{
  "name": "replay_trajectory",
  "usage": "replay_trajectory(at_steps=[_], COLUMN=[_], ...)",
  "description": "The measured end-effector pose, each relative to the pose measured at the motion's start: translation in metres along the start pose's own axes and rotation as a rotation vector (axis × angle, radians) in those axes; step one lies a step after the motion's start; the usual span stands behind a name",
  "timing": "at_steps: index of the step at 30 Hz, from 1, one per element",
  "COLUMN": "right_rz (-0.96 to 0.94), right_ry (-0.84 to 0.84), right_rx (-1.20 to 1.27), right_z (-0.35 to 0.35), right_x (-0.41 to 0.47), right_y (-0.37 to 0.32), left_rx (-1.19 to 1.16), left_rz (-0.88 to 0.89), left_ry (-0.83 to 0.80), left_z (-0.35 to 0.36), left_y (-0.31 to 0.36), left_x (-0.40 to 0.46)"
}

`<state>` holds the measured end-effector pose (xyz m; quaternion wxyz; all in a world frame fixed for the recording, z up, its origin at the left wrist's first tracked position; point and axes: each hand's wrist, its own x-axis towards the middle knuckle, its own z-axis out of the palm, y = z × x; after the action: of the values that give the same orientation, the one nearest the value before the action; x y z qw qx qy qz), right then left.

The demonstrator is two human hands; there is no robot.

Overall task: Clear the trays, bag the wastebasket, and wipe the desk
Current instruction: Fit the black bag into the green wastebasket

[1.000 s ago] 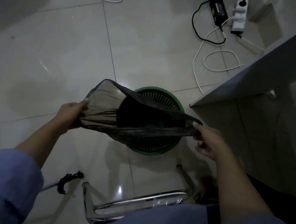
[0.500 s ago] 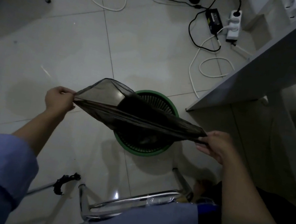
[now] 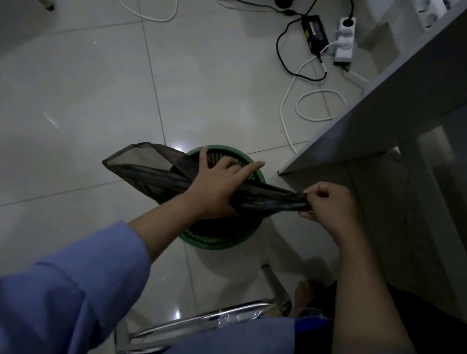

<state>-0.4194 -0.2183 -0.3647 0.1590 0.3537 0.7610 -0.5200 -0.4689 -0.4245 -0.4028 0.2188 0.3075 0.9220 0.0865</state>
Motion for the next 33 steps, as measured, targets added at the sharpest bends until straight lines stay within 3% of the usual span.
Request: replay_trajectory(at_steps=[6, 9, 12, 16, 18, 21, 23, 26, 28, 33], right_rz=[-0.102, -0.261, -0.362, -0.434, -0.465, -0.365, -0.299, -0.277, -0.300, -0.159], right_ry=[-0.093, -0.168, -0.139, -0.188, -0.209, -0.104, -0.087, -0.295, -0.351, -0.125], right_rx=[0.155, -0.028, -0.204, -0.266, -0.195, 0.097, 0.008, -0.285, -0.263, -0.099], right_z=[0.009, 0.020, 0.040, 0.056, 0.055, 0.039, 0.029, 0.046, 0.070, 0.090], right_x=[-0.002, -0.003, -0.003, -0.006, -0.011, -0.007, 0.003, 0.001, 0.003, 0.003], right_y=[-0.006, -0.007, -0.012, -0.025, -0.031, -0.033, -0.019, 0.003, 0.011, 0.008], left_rx=[-0.207, -0.289, -0.414, -0.622, -0.639, -0.611, -0.614, -0.613, -0.658, -0.827], left_rz=[-0.020, -0.031, -0.006, 0.062, 0.038, -0.073, -0.097, -0.076, -0.037, -0.019], left_ry=[0.258, 0.343, 0.319, 0.174, 0.202, 0.266, 0.284, 0.306, 0.290, 0.221], left_z=[-0.001, -0.003, -0.004, -0.003, -0.003, -0.004, -0.005, -0.010, -0.013, -0.013], left_y=[-0.008, -0.011, -0.011, -0.001, 0.004, 0.002, 0.000, 0.001, 0.004, -0.003], left_x=[0.000, -0.003, -0.004, -0.005, -0.006, -0.006, -0.008, -0.008, -0.009, -0.014])
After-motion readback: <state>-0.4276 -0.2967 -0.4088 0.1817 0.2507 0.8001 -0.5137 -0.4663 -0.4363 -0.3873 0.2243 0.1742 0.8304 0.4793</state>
